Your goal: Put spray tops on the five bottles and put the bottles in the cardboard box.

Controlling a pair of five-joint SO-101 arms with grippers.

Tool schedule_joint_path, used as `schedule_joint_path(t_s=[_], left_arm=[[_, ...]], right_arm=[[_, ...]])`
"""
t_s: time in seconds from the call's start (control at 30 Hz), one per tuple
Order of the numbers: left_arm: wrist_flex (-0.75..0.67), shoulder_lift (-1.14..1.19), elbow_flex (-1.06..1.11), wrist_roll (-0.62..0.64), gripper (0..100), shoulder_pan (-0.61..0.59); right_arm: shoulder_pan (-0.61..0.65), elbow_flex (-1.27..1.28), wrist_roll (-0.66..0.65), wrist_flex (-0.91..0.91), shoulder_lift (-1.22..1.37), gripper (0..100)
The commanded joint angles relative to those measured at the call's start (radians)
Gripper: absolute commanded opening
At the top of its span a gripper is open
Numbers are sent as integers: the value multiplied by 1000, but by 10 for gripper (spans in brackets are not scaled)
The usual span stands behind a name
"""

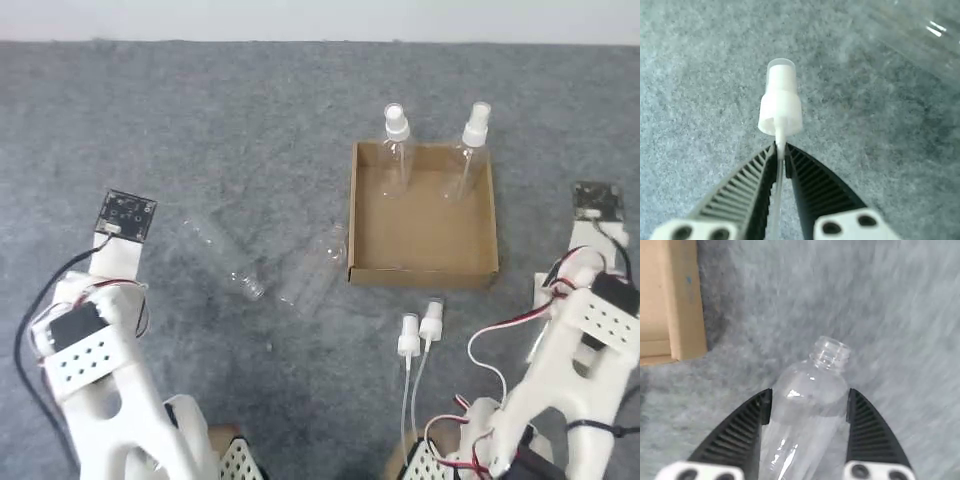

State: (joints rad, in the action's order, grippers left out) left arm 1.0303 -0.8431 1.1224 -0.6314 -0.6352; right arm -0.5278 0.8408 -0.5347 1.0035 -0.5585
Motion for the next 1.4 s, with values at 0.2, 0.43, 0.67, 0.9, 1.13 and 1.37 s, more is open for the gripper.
schedule_joint_path(t_s=[0.2,0.43,0.67,0.9,1.13,1.37], left_arm=[[-57,-29,110,226,11,71],[-176,-32,231,365,31,71],[-184,-40,252,307,166,-14],[-176,-29,76,175,167,-117],[-150,-28,25,282,167,41],[-250,153,-22,334,166,54]], right_arm=[[27,-31,-425,-31,84,118],[25,-28,-545,-30,180,123],[27,-28,-557,-22,185,124],[25,-26,-549,5,185,124],[25,-32,-399,35,185,124],[25,-32,-373,42,185,124]])
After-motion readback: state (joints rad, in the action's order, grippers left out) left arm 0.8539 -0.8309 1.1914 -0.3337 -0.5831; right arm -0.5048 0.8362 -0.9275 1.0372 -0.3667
